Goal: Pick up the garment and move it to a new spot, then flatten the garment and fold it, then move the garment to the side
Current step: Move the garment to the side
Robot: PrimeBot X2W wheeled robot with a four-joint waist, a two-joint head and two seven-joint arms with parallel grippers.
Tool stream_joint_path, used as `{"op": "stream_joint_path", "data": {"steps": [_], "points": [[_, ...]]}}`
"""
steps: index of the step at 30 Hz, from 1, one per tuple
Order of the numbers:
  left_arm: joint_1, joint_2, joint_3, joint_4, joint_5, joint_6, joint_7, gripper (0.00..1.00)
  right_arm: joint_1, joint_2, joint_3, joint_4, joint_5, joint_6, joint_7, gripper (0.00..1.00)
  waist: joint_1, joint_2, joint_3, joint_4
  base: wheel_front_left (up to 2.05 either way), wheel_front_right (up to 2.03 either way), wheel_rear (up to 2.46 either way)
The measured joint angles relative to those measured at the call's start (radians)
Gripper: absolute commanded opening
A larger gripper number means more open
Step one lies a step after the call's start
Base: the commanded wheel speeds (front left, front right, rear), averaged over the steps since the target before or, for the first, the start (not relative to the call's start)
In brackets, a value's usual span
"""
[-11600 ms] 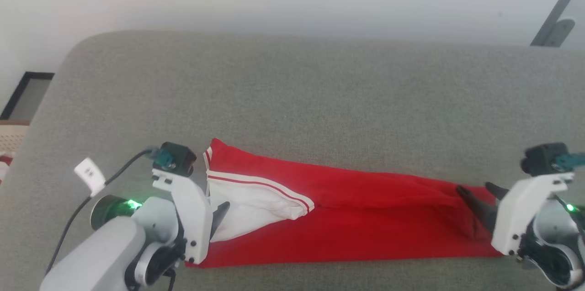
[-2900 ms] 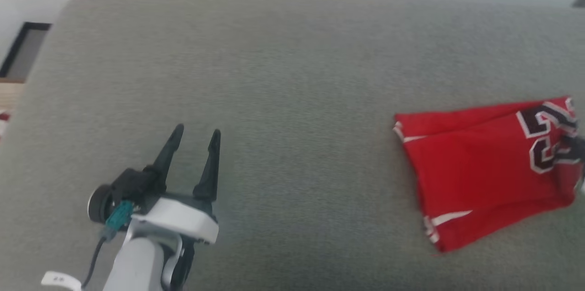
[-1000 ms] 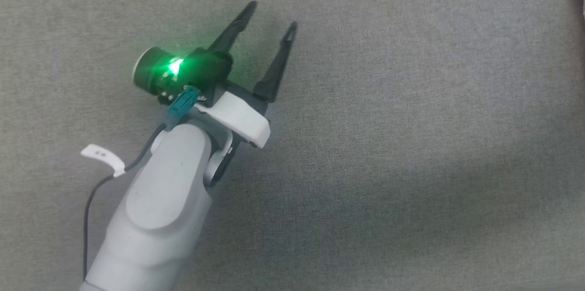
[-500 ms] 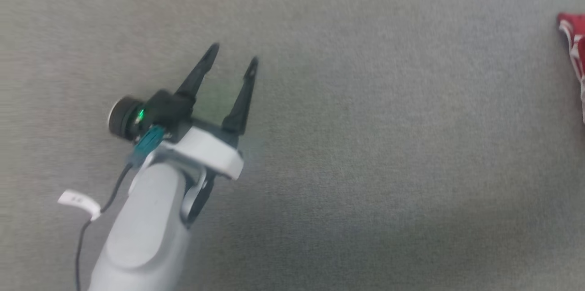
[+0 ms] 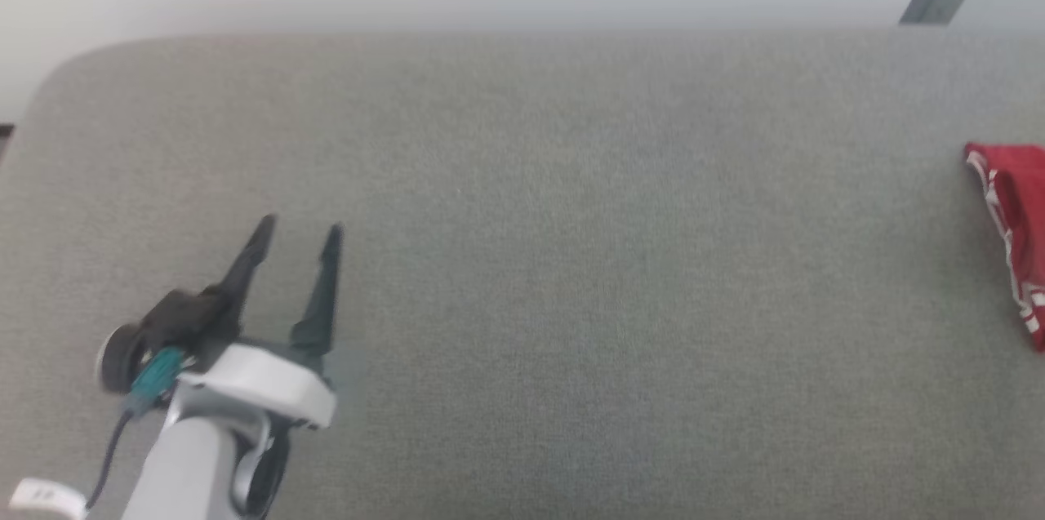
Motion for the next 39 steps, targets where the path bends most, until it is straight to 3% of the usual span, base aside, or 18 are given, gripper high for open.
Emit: {"op": "stream_joint_path", "data": {"steps": [9,16,29,39], "points": [[0.164,0.040,0.085,-0.054,-0.014,0.000,0.000,1.00,0.316,0.163,-0.287,-0.243,-0.243,0.000,0.000,1.00,0.0000,0.0000,-0.121,0.023,0.00,0.00,0.00],[0.244,0.044,0.124,-0.083,-0.014,0.000,0.000,1.00,0.495,0.294,-0.428,-0.454,-0.418,0.000,0.000,1.00,0.0000,0.0000,-0.172,0.032,0.00,0.00,0.00],[0.314,0.036,0.149,-0.097,-0.011,0.000,0.000,1.00,0.695,0.443,-0.531,-0.643,-0.538,0.000,0.000,1.00,0.0000,0.0000,-0.203,0.036,0.00,0.00,0.00],[0.335,0.015,0.165,-0.122,0.007,0.000,0.000,1.00,0.767,0.495,-0.575,-0.699,-0.558,0.000,0.000,1.00,0.0000,0.0000,-0.205,0.030,0.00,0.00,0.00]]}}
